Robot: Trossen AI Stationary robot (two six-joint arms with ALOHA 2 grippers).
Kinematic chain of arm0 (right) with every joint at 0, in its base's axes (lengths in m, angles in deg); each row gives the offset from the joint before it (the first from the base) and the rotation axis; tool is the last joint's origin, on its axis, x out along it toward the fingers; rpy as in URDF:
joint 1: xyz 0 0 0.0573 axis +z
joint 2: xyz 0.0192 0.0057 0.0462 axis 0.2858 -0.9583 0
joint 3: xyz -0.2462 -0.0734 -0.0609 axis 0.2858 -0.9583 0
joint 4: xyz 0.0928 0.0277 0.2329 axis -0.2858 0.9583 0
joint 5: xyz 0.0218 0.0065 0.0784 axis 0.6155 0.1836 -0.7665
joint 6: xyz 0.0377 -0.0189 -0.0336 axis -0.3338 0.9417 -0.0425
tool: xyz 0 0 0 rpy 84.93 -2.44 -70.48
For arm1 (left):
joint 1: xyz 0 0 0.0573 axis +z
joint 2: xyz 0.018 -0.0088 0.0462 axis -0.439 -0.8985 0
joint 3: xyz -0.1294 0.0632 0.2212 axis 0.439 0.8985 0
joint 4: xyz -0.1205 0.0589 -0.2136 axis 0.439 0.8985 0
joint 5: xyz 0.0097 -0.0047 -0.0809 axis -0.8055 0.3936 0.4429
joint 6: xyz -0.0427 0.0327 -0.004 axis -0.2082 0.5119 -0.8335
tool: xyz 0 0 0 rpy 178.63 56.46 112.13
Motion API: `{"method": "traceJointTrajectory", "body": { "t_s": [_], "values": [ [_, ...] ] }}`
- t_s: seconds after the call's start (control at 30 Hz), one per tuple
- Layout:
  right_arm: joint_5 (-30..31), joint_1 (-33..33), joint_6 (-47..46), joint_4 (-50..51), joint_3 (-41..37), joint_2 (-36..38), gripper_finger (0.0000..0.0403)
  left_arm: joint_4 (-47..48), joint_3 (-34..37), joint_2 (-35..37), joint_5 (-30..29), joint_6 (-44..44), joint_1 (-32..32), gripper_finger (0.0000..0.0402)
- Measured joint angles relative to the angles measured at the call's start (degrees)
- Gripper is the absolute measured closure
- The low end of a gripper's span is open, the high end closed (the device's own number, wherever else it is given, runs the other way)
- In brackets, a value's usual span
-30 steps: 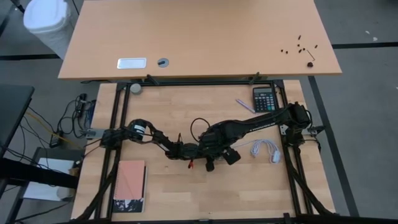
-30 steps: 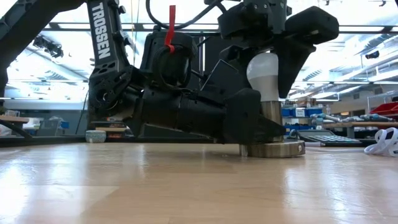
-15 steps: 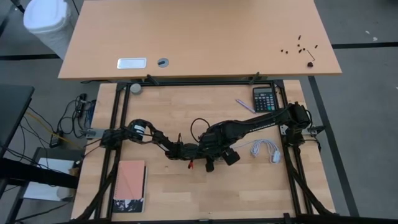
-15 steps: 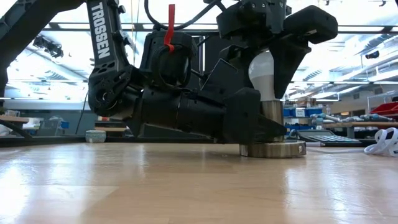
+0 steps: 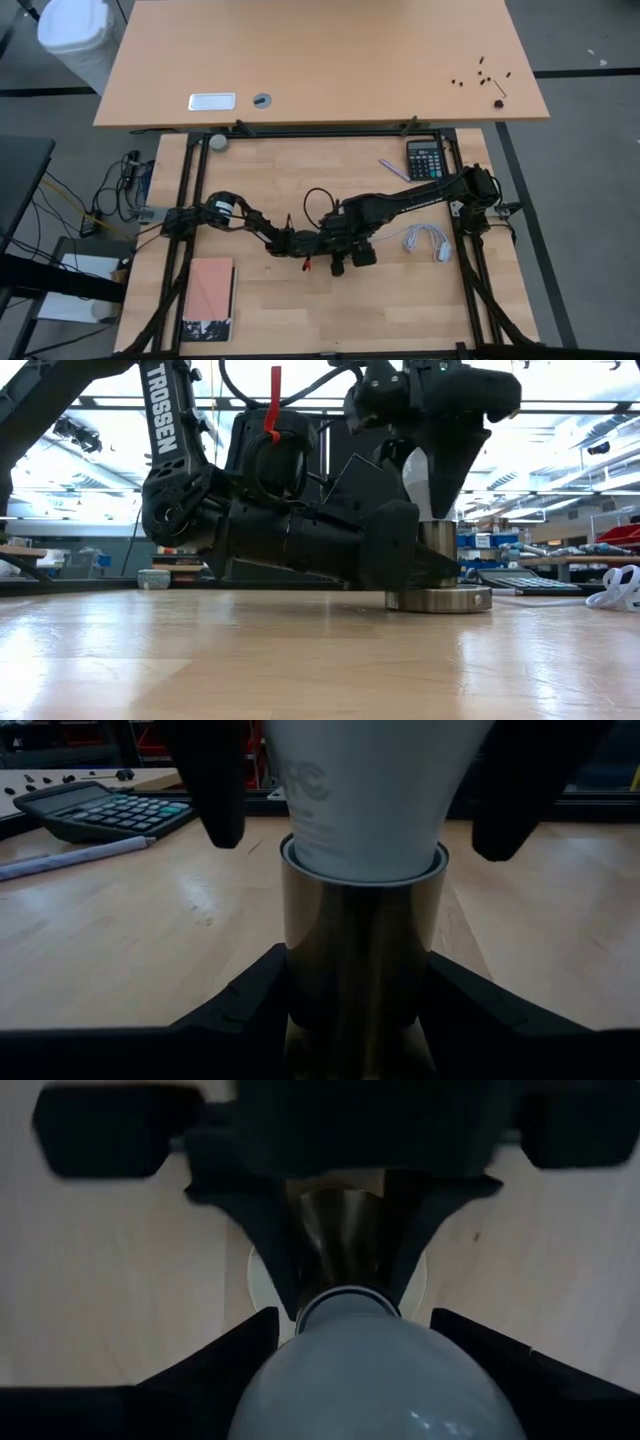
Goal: Screw lightbulb
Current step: Insert the lightbulb on the lamp
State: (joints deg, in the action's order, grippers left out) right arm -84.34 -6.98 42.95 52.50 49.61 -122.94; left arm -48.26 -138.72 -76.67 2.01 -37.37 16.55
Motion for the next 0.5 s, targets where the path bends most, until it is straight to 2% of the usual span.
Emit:
{"method": "traceJointTrajectory", "body": {
  "t_s": [0.2, 0.5],
  "values": [
    [0.4, -0.1, -14.7, -0.7, 0.0, 0.0, 0.0128, 0.0, 0.0, 0.0, -1.3, 0.1, 0.0, 0.0213],
    [1.3, -1.3, -32.3, -0.4, 0.0, 0.0, 0.0142, 0.0, 0.0, 0.0, -1.7, 0.0, 0.0, 0.0213]
  ]
}}
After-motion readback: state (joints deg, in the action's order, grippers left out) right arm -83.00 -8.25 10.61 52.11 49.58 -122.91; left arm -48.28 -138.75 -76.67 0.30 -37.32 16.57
